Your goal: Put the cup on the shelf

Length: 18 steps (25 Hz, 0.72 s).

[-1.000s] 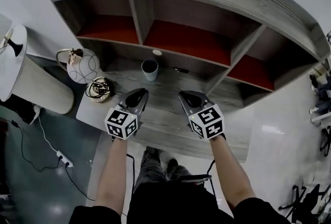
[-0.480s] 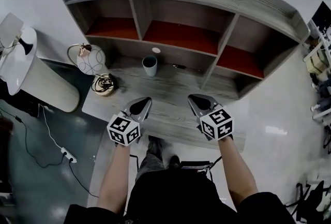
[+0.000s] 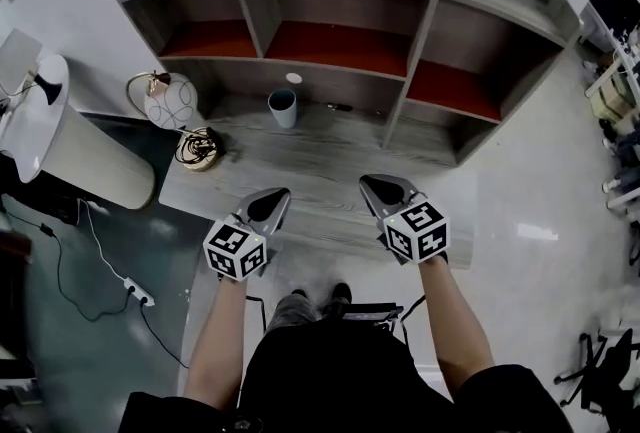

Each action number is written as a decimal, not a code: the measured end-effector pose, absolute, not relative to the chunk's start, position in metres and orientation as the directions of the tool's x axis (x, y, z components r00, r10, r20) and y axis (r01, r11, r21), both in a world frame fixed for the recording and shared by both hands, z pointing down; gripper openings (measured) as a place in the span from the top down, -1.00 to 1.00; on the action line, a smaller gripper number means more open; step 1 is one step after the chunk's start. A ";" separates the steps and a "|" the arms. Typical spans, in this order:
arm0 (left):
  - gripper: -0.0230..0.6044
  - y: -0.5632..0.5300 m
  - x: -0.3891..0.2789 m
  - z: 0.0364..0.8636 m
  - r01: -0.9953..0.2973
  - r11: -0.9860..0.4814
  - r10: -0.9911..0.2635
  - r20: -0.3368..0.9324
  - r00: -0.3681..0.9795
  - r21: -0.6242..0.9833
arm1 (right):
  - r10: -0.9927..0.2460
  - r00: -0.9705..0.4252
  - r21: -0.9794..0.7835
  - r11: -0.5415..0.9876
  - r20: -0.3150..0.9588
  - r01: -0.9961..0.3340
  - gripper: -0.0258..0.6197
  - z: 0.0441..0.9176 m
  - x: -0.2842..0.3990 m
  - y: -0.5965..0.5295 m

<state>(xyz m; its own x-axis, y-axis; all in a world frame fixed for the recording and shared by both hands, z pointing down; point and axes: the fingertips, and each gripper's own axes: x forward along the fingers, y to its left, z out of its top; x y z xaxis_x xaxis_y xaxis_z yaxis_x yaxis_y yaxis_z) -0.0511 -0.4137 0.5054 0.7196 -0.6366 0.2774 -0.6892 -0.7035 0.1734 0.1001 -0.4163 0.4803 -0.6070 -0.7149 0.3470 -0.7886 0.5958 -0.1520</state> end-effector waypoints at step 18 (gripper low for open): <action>0.92 -0.315 -0.123 0.511 -0.655 -0.728 -0.609 0.246 0.754 0.206 | -0.722 -0.581 -0.134 0.578 0.375 -0.805 0.89 0.490 0.009 -0.320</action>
